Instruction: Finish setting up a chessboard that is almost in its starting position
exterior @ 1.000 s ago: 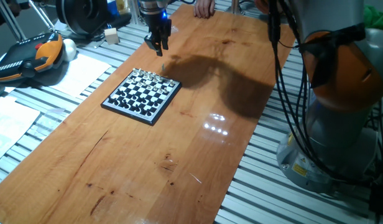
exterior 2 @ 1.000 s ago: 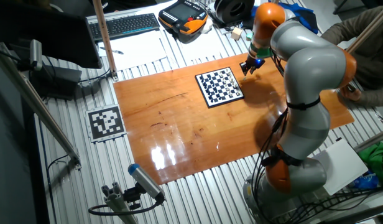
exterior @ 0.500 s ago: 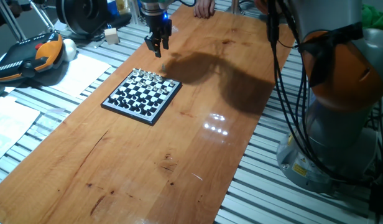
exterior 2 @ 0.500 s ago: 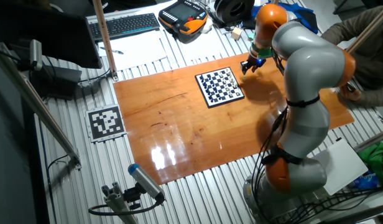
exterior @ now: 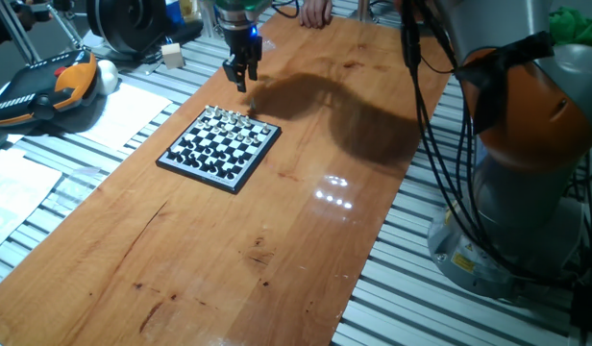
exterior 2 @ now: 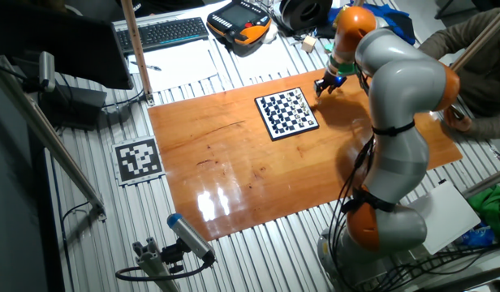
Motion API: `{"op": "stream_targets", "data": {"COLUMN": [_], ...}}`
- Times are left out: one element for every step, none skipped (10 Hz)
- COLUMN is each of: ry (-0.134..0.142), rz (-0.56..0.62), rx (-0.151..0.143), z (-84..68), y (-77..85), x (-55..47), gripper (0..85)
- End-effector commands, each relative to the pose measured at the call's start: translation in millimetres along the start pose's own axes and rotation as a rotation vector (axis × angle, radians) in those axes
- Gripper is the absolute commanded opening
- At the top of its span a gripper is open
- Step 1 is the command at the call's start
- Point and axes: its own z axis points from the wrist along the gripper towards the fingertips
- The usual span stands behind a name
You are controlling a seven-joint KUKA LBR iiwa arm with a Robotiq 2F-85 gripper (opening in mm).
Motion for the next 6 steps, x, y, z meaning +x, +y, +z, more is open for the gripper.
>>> {"op": "stream_targets", "data": {"ry": [-0.003,-0.009,-0.014,-0.026,-0.034,-0.041], "rz": [0.0,0.002,0.008,0.014,0.015,0.015], "rx": [-0.004,-0.005,-0.007,-0.003,0.003,-0.003], "z": [4.0,7.5,10.5,13.9,17.8,24.2], "y": [-0.7,-0.3,1.7,4.1,4.8,5.9], "x": [-0.6,-0.3,1.0,3.6,5.3,6.9], "gripper": [51.0,51.0,51.0,51.0,51.0,51.0]}}
